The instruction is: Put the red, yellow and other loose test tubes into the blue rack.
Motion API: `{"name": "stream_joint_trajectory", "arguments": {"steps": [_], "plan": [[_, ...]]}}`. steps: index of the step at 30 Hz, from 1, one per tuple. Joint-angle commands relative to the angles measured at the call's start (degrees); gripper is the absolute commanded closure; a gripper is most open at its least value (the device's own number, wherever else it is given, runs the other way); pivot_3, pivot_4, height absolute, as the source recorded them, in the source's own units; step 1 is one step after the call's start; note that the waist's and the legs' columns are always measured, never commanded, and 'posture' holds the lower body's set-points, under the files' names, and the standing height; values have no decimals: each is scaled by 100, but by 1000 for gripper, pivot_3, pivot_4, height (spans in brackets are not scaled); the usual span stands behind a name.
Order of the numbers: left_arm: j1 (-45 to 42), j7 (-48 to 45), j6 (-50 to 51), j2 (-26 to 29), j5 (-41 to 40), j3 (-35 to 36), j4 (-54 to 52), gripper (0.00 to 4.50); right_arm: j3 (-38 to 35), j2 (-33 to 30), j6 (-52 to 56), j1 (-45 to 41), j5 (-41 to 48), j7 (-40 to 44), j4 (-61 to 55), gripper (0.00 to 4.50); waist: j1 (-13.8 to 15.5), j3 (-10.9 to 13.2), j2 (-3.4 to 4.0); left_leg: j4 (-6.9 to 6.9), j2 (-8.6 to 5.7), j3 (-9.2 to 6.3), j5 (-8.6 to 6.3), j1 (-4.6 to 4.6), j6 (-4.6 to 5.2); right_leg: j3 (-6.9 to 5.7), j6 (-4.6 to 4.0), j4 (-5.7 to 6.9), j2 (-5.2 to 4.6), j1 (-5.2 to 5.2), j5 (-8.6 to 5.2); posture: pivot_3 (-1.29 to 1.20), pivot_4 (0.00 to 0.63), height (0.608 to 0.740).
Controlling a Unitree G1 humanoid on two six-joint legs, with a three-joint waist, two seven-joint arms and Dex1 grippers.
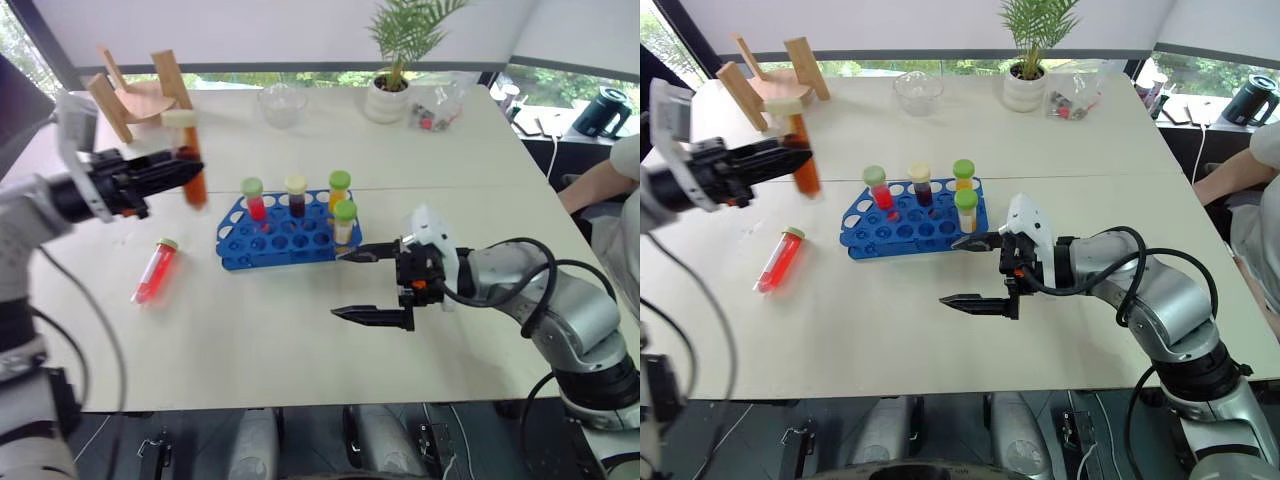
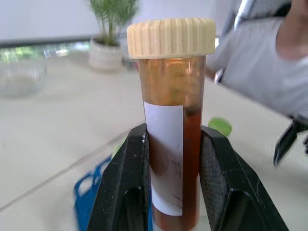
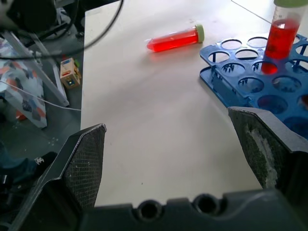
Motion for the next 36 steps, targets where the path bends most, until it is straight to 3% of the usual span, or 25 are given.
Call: {"name": "stream_joint_trajectory", "arguments": {"steps": [1,6,12,36], "plan": [[138,615,-1061,-880,284,-327,-393,3654,-124,-91,18,-293,30,149,237,0,16,0,-2,6,0,0,0,-2,0,1,6,-2,1,0,4,0,150,740],[644,737,-2231,-1555,1035,-1115,-403,3654,-171,-307,262,-480,147,333,314,0,-13,-1,0,17,0,-1,-2,-4,3,5,9,-2,5,0,9,0,150,740],[905,709,-3195,-1717,1723,-1766,-70,3654,-167,-451,363,-533,75,360,336,0,-3,-1,0,0,1,-1,-3,2,6,5,7,-1,8,-2,9,0,150,740],[678,736,-4747,-2118,2638,-2372,1473,3654,-256,-224,582,-502,249,-146,114,0,4,-2,1,-3,-1,0,-3,0,6,5,8,-4,7,-3,9,0,150,740]]}}
